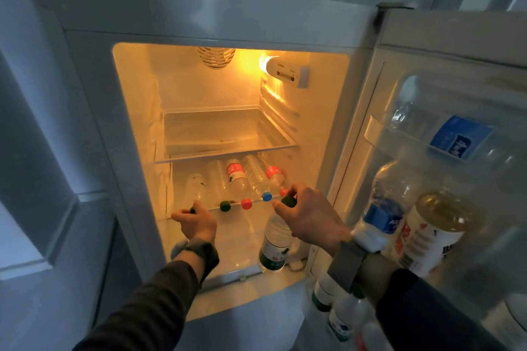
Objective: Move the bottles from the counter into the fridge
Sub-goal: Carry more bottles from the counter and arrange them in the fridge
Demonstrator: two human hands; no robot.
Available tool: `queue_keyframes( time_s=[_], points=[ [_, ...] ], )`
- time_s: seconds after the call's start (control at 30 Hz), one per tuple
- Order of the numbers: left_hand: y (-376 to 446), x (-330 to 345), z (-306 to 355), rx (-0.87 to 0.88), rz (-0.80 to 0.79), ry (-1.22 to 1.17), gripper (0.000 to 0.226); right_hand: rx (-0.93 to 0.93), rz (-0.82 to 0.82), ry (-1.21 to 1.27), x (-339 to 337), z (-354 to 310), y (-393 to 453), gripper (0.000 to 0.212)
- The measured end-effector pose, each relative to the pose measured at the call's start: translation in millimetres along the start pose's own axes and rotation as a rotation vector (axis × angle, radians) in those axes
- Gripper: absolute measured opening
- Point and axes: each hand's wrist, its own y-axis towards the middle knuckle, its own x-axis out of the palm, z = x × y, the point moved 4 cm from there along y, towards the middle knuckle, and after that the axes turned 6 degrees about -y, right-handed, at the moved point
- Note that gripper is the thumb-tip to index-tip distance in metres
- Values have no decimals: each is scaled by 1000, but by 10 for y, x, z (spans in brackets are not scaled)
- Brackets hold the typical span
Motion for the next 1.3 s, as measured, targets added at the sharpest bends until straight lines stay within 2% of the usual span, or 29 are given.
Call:
queue_keyframes(
  time_s=[0.13,0.3,0.6,0.73,0.9,0.97,1.03,1.1,1.2,1.3],
  points=[
    [277,160,-26,-27,-136,178,32,15,-5,-7,16,31,19,32],
    [496,296,39,26,-259,418,38,40,9,-32,19,50,58,31],
    [613,380,73,185,-319,662,31,43,32,-17,7,35,98,38],
    [603,327,63,202,-336,729,41,47,51,-13,-7,55,118,33],
    [426,161,104,216,-405,858,58,16,93,59,-70,84,118,39],
    [204,45,180,288,-464,878,50,-19,118,93,-115,38,113,34],
    [-100,7,277,371,-542,871,32,-23,172,140,-177,38,120,29],
    [-487,-67,409,297,-676,828,30,-44,234,202,-247,6,103,27],
    [-1084,-121,685,34,-953,718,58,-90,311,294,-321,-62,85,29],
    [-1402,-98,964,-102,-1073,520,74,-129,401,338,-388,-130,25,25]
  ],
)
